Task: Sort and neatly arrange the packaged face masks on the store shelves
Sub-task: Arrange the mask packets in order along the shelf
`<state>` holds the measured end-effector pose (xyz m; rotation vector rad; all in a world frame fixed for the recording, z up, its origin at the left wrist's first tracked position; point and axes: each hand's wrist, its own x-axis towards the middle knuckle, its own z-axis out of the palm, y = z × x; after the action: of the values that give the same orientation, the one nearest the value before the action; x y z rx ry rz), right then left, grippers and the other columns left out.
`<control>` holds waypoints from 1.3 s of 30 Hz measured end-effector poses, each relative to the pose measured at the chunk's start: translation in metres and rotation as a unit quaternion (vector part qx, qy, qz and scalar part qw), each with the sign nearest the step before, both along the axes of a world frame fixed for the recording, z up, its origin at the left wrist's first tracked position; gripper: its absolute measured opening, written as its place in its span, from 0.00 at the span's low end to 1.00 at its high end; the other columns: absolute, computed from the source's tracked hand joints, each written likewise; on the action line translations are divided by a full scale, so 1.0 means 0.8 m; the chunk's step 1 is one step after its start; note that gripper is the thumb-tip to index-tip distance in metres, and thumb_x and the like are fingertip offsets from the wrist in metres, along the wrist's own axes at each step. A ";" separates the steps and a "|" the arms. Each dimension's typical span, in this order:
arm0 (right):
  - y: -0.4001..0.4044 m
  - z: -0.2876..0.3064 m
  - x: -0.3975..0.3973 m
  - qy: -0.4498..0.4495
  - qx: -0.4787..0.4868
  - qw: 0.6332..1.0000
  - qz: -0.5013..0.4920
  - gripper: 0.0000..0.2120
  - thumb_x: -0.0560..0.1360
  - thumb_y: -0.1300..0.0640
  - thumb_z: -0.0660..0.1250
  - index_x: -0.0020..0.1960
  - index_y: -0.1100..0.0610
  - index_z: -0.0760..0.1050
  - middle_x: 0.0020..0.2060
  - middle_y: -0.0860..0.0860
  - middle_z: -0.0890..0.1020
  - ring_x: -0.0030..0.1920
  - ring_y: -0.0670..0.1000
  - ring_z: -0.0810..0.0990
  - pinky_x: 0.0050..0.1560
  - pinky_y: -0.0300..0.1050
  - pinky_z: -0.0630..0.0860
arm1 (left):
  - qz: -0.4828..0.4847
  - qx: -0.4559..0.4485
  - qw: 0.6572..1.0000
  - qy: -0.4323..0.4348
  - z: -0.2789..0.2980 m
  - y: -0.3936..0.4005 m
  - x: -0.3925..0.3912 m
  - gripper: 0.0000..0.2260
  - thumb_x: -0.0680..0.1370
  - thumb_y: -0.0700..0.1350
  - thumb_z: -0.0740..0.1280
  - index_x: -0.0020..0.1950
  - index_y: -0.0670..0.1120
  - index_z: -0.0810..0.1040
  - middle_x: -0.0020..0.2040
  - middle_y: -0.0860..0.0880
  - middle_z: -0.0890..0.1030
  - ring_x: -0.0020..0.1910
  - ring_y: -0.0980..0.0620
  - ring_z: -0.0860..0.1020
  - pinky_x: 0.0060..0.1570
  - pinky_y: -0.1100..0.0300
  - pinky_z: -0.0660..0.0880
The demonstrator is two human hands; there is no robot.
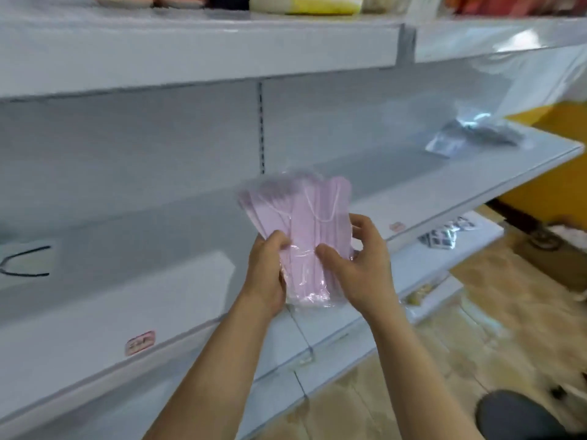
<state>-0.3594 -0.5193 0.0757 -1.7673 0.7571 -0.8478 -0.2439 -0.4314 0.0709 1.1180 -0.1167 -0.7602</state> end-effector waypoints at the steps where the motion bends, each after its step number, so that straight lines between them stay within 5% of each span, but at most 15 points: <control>1: -0.023 0.000 -0.021 -0.014 0.006 0.999 -0.038 0.23 0.72 0.59 0.77 0.63 0.49 0.74 0.55 0.42 0.81 0.47 0.38 0.82 0.46 0.40 0.80 | -0.024 0.000 1.000 0.009 0.000 -0.031 -0.015 0.08 0.70 0.37 0.66 0.49 0.42 0.76 0.46 0.40 0.76 0.46 0.42 0.78 0.49 0.46 0.78; 5: -0.102 -0.015 -0.080 -0.047 0.039 0.990 -0.126 0.22 0.73 0.58 0.77 0.64 0.49 0.74 0.53 0.40 0.84 0.48 0.40 0.84 0.48 0.42 0.81 | -0.087 0.003 0.995 -0.049 -0.006 -0.141 -0.061 0.15 0.76 0.32 0.67 0.61 0.44 0.80 0.53 0.43 0.86 0.50 0.42 0.86 0.51 0.45 0.83; 10: -0.194 -0.039 -0.111 -0.066 0.062 0.980 -0.177 0.26 0.74 0.57 0.76 0.70 0.48 0.73 0.58 0.41 0.83 0.57 0.43 0.83 0.58 0.52 0.81 | -0.110 0.001 0.992 -0.065 -0.032 -0.261 -0.090 0.20 0.76 0.35 0.75 0.66 0.46 0.79 0.57 0.46 0.86 0.55 0.44 0.85 0.56 0.43 0.82; 16: -0.315 -0.026 -0.128 -0.067 0.064 0.969 -0.229 0.22 0.74 0.62 0.76 0.60 0.44 0.72 0.48 0.34 0.82 0.47 0.39 0.83 0.43 0.38 0.81 | -0.138 0.012 0.990 0.016 -0.026 -0.400 -0.101 0.10 0.77 0.32 0.62 0.53 0.45 0.76 0.39 0.47 0.82 0.39 0.46 0.81 0.43 0.50 0.80; 22: -0.421 -0.026 -0.141 -0.081 0.087 0.959 -0.256 0.23 0.74 0.63 0.76 0.62 0.46 0.73 0.49 0.40 0.84 0.47 0.41 0.85 0.43 0.37 0.81 | -0.158 0.026 0.986 -0.046 -0.019 -0.520 -0.112 0.23 0.67 0.40 0.79 0.61 0.45 0.78 0.53 0.43 0.86 0.51 0.41 0.86 0.52 0.40 0.83; 25: -0.470 -0.039 -0.141 -0.094 0.093 0.954 -0.269 0.23 0.73 0.63 0.76 0.61 0.44 0.73 0.49 0.36 0.83 0.48 0.41 0.84 0.44 0.39 0.81 | -0.143 0.036 0.989 -0.030 -0.027 -0.570 -0.116 0.16 0.72 0.39 0.76 0.58 0.45 0.78 0.51 0.44 0.86 0.49 0.42 0.86 0.50 0.44 0.83; 28: -0.532 -0.050 -0.138 -0.086 0.100 0.954 -0.270 0.23 0.72 0.63 0.77 0.60 0.45 0.73 0.49 0.37 0.84 0.47 0.42 0.85 0.48 0.48 0.84 | -0.100 0.063 0.993 0.005 -0.036 -0.625 -0.112 0.04 0.74 0.38 0.66 0.48 0.43 0.74 0.44 0.41 0.78 0.42 0.45 0.79 0.44 0.51 0.77; 34: -0.688 -0.055 -0.133 -0.055 0.097 0.972 -0.205 0.25 0.71 0.60 0.78 0.63 0.47 0.72 0.53 0.43 0.82 0.51 0.44 0.83 0.54 0.54 0.83 | -0.029 0.117 0.991 -0.060 -0.056 -0.753 -0.107 0.17 0.65 0.47 0.73 0.52 0.45 0.79 0.50 0.40 0.85 0.49 0.39 0.85 0.51 0.36 0.82; 39: -0.830 -0.032 -0.091 0.001 0.091 0.988 -0.127 0.28 0.69 0.58 0.79 0.65 0.52 0.71 0.53 0.44 0.80 0.53 0.50 0.81 0.55 0.54 0.81 | 0.034 0.153 0.986 -0.063 -0.025 -0.844 -0.071 0.13 0.74 0.45 0.70 0.53 0.37 0.78 0.43 0.40 0.80 0.39 0.45 0.78 0.41 0.52 0.74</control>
<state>-0.4321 -1.1836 0.0503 -1.5304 1.0439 -0.9145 -0.3011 -1.1063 0.0513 1.4564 -0.0693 -0.6593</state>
